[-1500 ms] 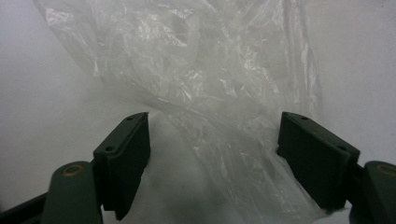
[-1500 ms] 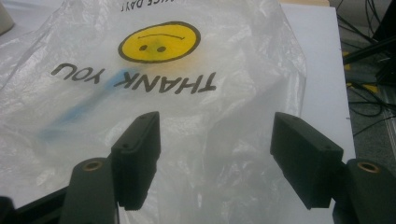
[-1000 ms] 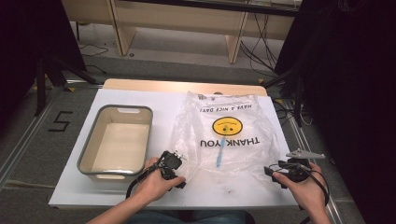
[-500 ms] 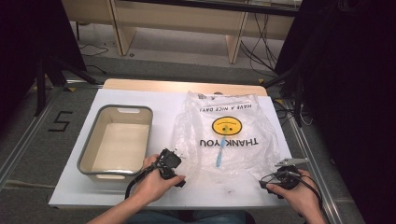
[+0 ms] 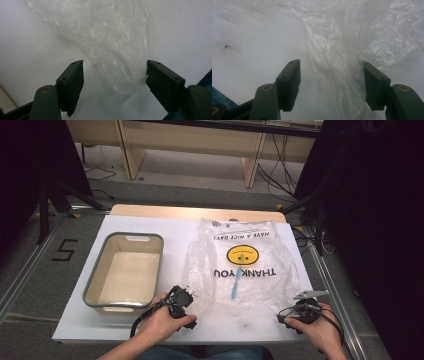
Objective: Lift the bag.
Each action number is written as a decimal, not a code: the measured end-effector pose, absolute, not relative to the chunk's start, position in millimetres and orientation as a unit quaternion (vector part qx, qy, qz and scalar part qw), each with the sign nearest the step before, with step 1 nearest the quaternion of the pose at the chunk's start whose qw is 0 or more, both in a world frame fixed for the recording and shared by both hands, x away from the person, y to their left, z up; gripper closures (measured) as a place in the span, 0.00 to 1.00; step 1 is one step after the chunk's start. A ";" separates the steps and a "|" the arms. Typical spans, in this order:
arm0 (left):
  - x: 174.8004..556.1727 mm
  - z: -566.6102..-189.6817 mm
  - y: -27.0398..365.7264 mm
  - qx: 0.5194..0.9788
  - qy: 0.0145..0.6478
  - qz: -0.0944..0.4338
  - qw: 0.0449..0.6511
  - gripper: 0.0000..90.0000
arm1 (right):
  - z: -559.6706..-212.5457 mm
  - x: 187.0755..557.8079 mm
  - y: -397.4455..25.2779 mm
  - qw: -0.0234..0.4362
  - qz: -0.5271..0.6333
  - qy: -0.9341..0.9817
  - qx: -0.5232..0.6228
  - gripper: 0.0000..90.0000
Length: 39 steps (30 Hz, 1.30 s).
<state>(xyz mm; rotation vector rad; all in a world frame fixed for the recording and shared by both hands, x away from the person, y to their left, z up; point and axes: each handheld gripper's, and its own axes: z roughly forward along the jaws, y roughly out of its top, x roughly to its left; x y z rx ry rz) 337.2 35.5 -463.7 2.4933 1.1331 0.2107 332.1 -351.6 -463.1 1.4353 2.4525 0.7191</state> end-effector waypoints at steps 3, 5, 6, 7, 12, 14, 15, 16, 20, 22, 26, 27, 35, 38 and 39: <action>337.3 -468.7 33.6 0.894 0.400 0.068 0.188 0.44 | -464.0 332.3 -351.4 0.104 0.243 0.833 0.486 0.46; 337.6 -467.5 33.0 0.896 0.396 0.070 0.190 0.47 | -463.7 332.4 -351.5 0.102 0.245 0.833 0.485 0.48; 337.6 -467.4 32.9 0.896 0.394 0.070 0.192 0.52 | -463.8 332.2 -351.5 0.102 0.244 0.834 0.485 0.49; 337.3 -467.4 32.4 0.897 0.391 0.071 0.192 0.55 | -463.9 332.1 -351.6 0.103 0.244 0.834 0.484 0.51; 339.8 -466.4 33.8 0.900 0.383 0.068 0.196 0.70 | -463.7 332.2 -351.7 0.109 0.240 0.838 0.478 0.62; 341.6 -466.5 35.3 0.901 0.380 0.066 0.200 0.75 | -463.7 332.4 -351.2 0.113 0.236 0.840 0.475 0.66; 342.1 -466.6 35.9 0.902 0.375 0.067 0.203 0.78 | -463.5 332.7 -351.1 0.115 0.232 0.842 0.473 0.69; 342.6 -467.1 36.2 0.903 0.371 0.069 0.206 0.82 | -463.5 332.9 -351.2 0.117 0.230 0.842 0.473 0.72; 345.4 -468.7 36.4 0.904 0.360 0.073 0.220 0.93 | -463.3 334.0 -353.9 0.120 0.227 0.841 0.477 0.82; 346.0 -468.5 36.8 0.902 0.355 0.077 0.234 0.96 | -463.9 334.0 -354.1 0.119 0.233 0.838 0.479 0.88; 346.4 -465.5 38.2 0.901 0.345 0.081 0.249 0.97 | -464.4 334.3 -354.0 0.109 0.240 0.835 0.483 0.97; 345.9 -464.0 38.6 0.899 0.345 0.084 0.256 0.98 | -464.5 334.4 -354.2 0.107 0.242 0.834 0.484 0.98; 347.1 -440.5 47.3 0.878 0.342 0.123 0.311 0.98 | -463.6 333.1 -354.3 0.088 0.259 0.828 0.489 1.00; 348.4 -431.9 50.7 0.870 0.340 0.141 0.329 0.98 | -460.8 332.6 -352.4 0.093 0.266 0.826 0.488 1.00; 348.6 -429.6 51.4 0.867 0.340 0.146 0.333 0.98 | -459.8 332.6 -352.0 0.097 0.271 0.824 0.487 1.00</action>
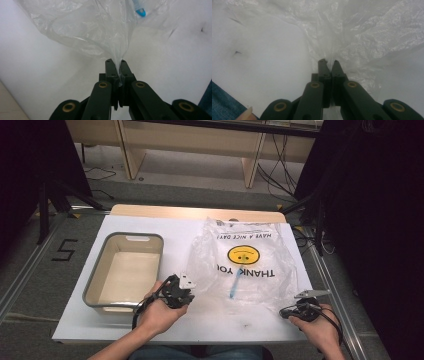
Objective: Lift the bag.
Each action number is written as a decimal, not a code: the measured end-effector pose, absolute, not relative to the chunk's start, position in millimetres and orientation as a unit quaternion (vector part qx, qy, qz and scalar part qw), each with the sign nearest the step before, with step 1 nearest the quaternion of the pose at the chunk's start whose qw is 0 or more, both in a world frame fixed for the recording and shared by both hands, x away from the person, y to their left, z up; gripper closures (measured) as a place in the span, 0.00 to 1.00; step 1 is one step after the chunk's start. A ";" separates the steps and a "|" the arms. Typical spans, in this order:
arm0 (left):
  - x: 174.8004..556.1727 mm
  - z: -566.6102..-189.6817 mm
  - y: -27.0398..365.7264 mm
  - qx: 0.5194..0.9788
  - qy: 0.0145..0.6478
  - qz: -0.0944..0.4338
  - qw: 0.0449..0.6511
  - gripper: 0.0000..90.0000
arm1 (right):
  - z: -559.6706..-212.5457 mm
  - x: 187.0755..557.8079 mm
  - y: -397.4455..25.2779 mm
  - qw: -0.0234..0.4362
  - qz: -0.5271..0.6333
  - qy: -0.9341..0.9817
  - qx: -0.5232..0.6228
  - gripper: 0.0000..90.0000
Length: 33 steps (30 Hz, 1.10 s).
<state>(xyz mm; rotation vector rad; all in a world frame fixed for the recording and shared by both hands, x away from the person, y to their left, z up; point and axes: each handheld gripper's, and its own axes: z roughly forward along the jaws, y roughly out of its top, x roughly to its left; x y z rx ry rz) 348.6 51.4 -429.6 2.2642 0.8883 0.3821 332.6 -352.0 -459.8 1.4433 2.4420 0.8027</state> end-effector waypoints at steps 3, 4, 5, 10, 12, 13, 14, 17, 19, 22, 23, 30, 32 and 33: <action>349.5 -424.6 53.4 0.861 0.338 0.157 0.345 0.98 | -456.6 332.2 -351.9 0.103 0.277 0.821 0.489 1.00; 350.0 -422.9 54.1 0.860 0.337 0.161 0.347 0.98 | -455.7 332.3 -352.5 0.105 0.279 0.821 0.487 1.00; 350.4 -421.1 54.9 0.858 0.337 0.164 0.351 0.98 | -454.9 332.2 -353.1 0.108 0.283 0.819 0.487 1.00; 352.4 -412.5 57.7 0.848 0.334 0.183 0.369 0.98 | -448.0 332.0 -357.3 0.127 0.300 0.809 0.489 1.00; 352.8 -410.1 58.3 0.843 0.333 0.192 0.376 0.98 | -445.9 331.9 -358.9 0.134 0.305 0.806 0.490 1.00; 352.8 -409.1 58.4 0.841 0.333 0.195 0.379 0.98 | -444.9 331.7 -359.5 0.136 0.306 0.804 0.490 1.00; 353.2 -408.3 58.7 0.839 0.332 0.198 0.383 0.98 | -444.3 331.7 -359.9 0.139 0.309 0.803 0.490 1.00; 353.5 -405.2 58.9 0.833 0.327 0.210 0.393 0.98 | -441.9 331.3 -360.8 0.145 0.314 0.799 0.491 1.00; 353.4 -402.1 59.0 0.829 0.324 0.219 0.399 0.98 | -440.4 331.4 -361.5 0.152 0.320 0.796 0.491 1.00; 353.5 -397.9 58.8 0.825 0.321 0.224 0.407 0.98 | -437.3 331.0 -362.8 0.164 0.325 0.791 0.492 1.00; 353.8 -396.4 58.9 0.825 0.318 0.228 0.408 0.98 | -436.4 330.9 -363.1 0.170 0.328 0.788 0.492 1.00; 354.3 -387.6 58.3 0.817 0.312 0.239 0.421 0.98 | -431.0 329.9 -365.2 0.198 0.341 0.776 0.493 1.00; 353.7 -385.1 57.5 0.814 0.310 0.243 0.427 0.98 | -430.1 329.6 -365.8 0.203 0.344 0.772 0.494 1.00; 353.2 -383.8 57.2 0.813 0.309 0.244 0.429 0.99 | -429.6 329.4 -366.2 0.206 0.345 0.771 0.495 1.00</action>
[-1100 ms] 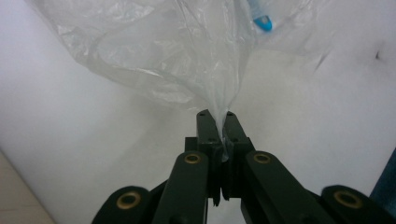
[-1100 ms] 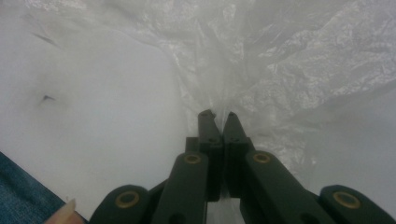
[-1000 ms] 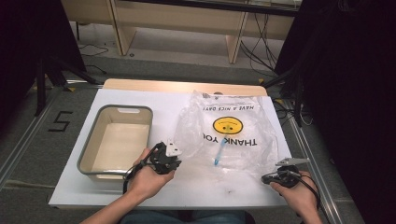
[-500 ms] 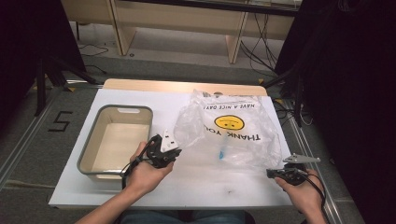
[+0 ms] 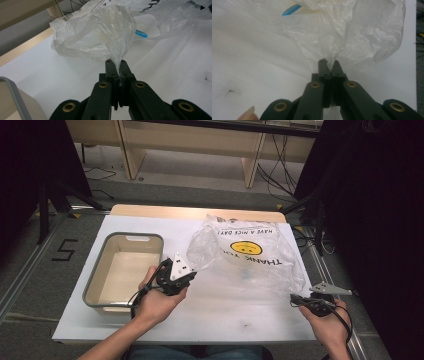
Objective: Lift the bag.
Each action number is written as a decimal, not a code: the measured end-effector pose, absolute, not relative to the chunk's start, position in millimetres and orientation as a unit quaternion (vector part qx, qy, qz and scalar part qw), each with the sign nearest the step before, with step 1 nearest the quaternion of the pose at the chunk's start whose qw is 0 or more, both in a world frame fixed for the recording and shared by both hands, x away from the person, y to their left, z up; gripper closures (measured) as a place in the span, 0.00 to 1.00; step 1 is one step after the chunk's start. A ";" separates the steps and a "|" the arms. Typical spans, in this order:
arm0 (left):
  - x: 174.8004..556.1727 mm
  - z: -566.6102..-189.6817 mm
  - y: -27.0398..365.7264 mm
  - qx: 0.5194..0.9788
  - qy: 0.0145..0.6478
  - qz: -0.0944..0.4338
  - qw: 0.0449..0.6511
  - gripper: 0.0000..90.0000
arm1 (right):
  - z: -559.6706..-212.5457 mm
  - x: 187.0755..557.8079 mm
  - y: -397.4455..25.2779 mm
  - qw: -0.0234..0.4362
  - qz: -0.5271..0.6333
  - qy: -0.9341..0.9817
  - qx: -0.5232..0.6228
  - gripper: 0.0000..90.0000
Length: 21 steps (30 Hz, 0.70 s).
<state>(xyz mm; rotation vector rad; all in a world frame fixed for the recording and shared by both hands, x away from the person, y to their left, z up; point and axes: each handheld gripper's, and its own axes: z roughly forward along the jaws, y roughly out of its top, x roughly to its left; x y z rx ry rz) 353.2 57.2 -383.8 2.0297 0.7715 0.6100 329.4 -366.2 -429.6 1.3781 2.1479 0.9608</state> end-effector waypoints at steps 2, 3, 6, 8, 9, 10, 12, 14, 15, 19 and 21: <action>352.3 -381.3 56.5 0.812 0.305 0.247 0.432 0.99 | -428.7 329.2 -367.0 0.213 0.348 0.767 0.495 1.00; 352.0 -380.2 56.2 0.811 0.304 0.248 0.434 0.99 | -428.0 329.0 -367.4 0.216 0.348 0.765 0.496 1.00; 350.8 -377.1 55.5 0.808 0.303 0.249 0.440 0.99 | -425.6 328.0 -368.3 0.230 0.354 0.757 0.498 1.00; 350.3 -375.3 55.5 0.806 0.300 0.252 0.443 0.99 | -423.4 327.2 -368.9 0.244 0.359 0.751 0.497 1.00; 349.8 -374.5 55.5 0.805 0.300 0.253 0.444 0.99 | -422.1 326.7 -369.3 0.250 0.361 0.749 0.497 1.00; 349.3 -373.8 55.3 0.804 0.301 0.253 0.446 0.99 | -420.9 326.3 -369.8 0.257 0.362 0.746 0.497 1.00; 348.8 -372.5 55.4 0.803 0.299 0.255 0.448 0.99 | -419.3 325.7 -370.6 0.268 0.368 0.738 0.497 1.00; 348.9 -371.3 55.9 0.804 0.296 0.257 0.448 0.99 | -417.6 324.8 -371.2 0.277 0.371 0.731 0.501 1.00; 348.9 -371.0 56.0 0.803 0.295 0.257 0.449 0.99 | -416.9 324.5 -371.8 0.283 0.373 0.729 0.499 1.00; 348.8 -370.4 56.0 0.800 0.297 0.258 0.453 0.99 | -413.3 323.1 -371.9 0.305 0.381 0.717 0.498 1.00; 348.9 -369.9 56.3 0.798 0.298 0.259 0.455 0.99 | -411.5 322.5 -371.5 0.317 0.386 0.710 0.497 1.00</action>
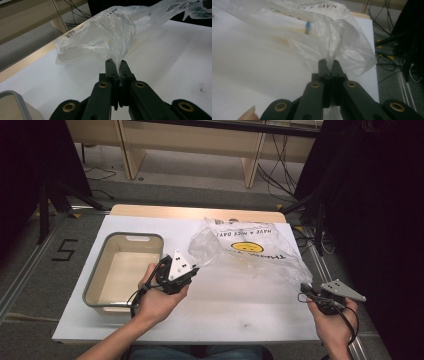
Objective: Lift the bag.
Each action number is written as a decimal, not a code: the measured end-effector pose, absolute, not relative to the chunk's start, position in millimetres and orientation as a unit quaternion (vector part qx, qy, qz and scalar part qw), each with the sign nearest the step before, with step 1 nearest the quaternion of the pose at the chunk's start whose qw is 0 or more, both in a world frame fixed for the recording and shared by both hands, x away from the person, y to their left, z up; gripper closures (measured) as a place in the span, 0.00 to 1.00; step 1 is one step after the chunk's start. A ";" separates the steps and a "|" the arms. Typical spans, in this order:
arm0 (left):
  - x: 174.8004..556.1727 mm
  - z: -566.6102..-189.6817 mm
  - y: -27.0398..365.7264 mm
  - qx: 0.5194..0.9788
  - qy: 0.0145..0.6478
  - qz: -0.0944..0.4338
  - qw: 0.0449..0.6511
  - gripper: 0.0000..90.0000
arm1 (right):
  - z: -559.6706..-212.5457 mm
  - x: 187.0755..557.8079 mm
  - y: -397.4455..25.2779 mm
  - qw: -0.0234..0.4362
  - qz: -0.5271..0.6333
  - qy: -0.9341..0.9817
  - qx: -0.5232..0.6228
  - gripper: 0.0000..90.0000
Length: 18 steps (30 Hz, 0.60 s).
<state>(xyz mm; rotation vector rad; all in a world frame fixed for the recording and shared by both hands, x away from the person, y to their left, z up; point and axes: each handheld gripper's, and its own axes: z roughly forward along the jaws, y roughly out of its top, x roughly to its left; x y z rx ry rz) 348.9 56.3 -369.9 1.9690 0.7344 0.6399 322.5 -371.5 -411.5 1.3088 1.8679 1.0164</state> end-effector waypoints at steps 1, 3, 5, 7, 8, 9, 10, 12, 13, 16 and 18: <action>349.1 -369.5 56.7 0.798 0.297 0.262 0.455 0.99 | -410.4 322.0 -371.6 0.324 0.387 0.707 0.495 1.00; 349.1 -368.7 57.1 0.796 0.298 0.262 0.457 0.99 | -408.0 321.3 -371.3 0.336 0.394 0.698 0.494 1.00; 349.4 -368.1 57.8 0.794 0.299 0.264 0.459 0.99 | -405.2 320.5 -371.4 0.349 0.397 0.691 0.492 1.00; 349.6 -367.2 58.2 0.793 0.298 0.266 0.460 0.99 | -403.1 320.0 -371.2 0.359 0.402 0.685 0.490 1.00; 349.4 -367.1 57.9 0.792 0.298 0.265 0.462 0.99 | -402.2 319.7 -370.9 0.363 0.404 0.682 0.490 1.00; 349.5 -366.8 57.9 0.792 0.298 0.265 0.462 0.98 | -401.4 319.6 -370.8 0.366 0.406 0.680 0.489 1.00; 349.6 -366.6 57.8 0.791 0.298 0.266 0.463 0.99 | -400.8 319.7 -371.0 0.369 0.407 0.678 0.487 1.00; 350.0 -366.1 58.0 0.791 0.297 0.268 0.463 0.99 | -399.7 319.7 -370.8 0.372 0.408 0.676 0.487 1.00; 350.1 -366.1 58.0 0.790 0.298 0.268 0.464 0.99 | -399.5 320.0 -370.8 0.373 0.410 0.676 0.485 1.00; 350.5 -365.5 58.8 0.788 0.297 0.272 0.465 0.99 | -398.7 319.7 -370.1 0.376 0.411 0.675 0.484 1.00; 350.8 -364.9 59.2 0.785 0.297 0.274 0.469 0.99 | -397.6 319.7 -369.5 0.378 0.413 0.674 0.482 1.00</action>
